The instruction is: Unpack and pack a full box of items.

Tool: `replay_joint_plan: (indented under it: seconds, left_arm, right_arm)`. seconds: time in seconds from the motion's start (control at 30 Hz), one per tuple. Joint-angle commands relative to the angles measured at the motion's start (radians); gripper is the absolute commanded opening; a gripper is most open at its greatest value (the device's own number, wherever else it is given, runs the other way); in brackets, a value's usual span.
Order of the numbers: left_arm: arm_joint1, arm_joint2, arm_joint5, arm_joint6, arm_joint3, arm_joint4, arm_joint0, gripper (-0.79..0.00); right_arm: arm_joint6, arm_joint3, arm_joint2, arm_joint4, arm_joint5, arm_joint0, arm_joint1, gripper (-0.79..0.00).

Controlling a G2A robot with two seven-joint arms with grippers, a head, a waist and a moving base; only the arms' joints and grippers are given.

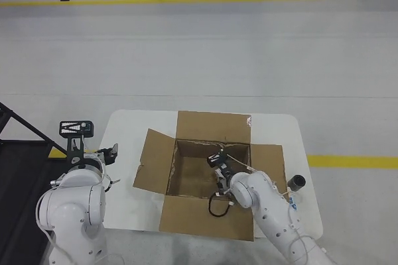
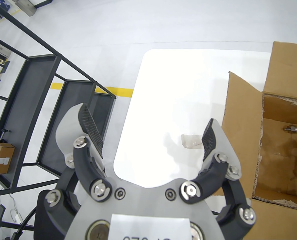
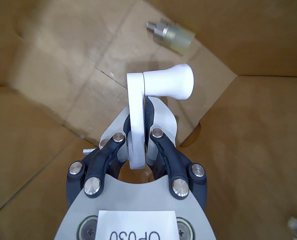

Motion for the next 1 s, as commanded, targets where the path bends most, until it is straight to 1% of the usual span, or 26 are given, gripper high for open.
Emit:
replay_joint_plan:
  seconds: [0.0, 0.1, 0.2, 0.23, 0.33, 0.43, 0.57, 0.63, 0.7, 0.73, 0.83, 0.97]
  left_arm:
    - [0.0, 0.0, 0.0, 0.0, 0.0, 0.0, 0.0, 0.0]
    - [0.0, 0.0, 0.0, 0.0, 0.0, 0.0, 0.0, 0.0]
    - [0.0, 0.0, 0.0, 0.0, 0.0, 0.0, 0.0, 0.0]
    - [0.0, 0.0, 0.0, 0.0, 0.0, 0.0, 0.0, 0.0]
    - [0.0, 0.0, 0.0, 0.0, 0.0, 0.0, 0.0, 0.0]
    - [0.0, 0.0, 0.0, 0.0, 0.0, 0.0, 0.0, 0.0]
    - [0.0, 0.0, 0.0, 0.0, 0.0, 0.0, 0.0, 0.0]
    - [0.0, 0.0, 0.0, 0.0, 0.0, 0.0, 0.0, 0.0]
    - [0.0, 0.0, 0.0, 0.0, 0.0, 0.0, 0.0, 0.0]
    - [0.0, 0.0, 0.0, 0.0, 0.0, 0.0, 0.0, 0.0]
    - [0.0, 0.0, 0.0, 0.0, 0.0, 0.0, 0.0, 0.0]
    - [0.0, 0.0, 0.0, 0.0, 0.0, 0.0, 0.0, 0.0]
  right_arm:
    - [-0.019, -0.084, 0.084, 0.1, -0.039, -0.045, 0.012, -0.785]
    - [-0.032, -0.173, 0.202, 0.256, -0.116, -0.11, 0.03, -0.785]
    - [-0.042, -0.219, 0.302, 0.444, -0.189, -0.167, 0.042, -0.785]
    - [-0.049, -0.224, 0.332, 0.541, -0.221, -0.185, 0.044, -0.785]
    - [-0.049, -0.212, 0.404, 0.775, -0.323, -0.224, 0.052, -0.785]
    - [-0.03, -0.17, 0.451, 0.986, -0.42, -0.247, 0.058, -0.785]
    - [-0.015, -0.145, 0.495, 1.1, -0.472, -0.266, 0.07, -0.785]
    - [-0.023, -0.167, 0.524, 1.049, -0.456, -0.274, 0.079, -0.785]
    - [-0.044, -0.222, 0.552, 0.973, -0.416, -0.295, 0.087, -0.785]
    - [-0.055, -0.261, 0.57, 0.911, -0.384, -0.309, 0.092, -0.785]
    - [-0.084, -0.418, 0.625, 0.727, -0.27, -0.365, 0.105, -0.785]
    - [-0.063, -0.632, 0.693, 0.471, -0.143, -0.454, 0.12, -0.785]
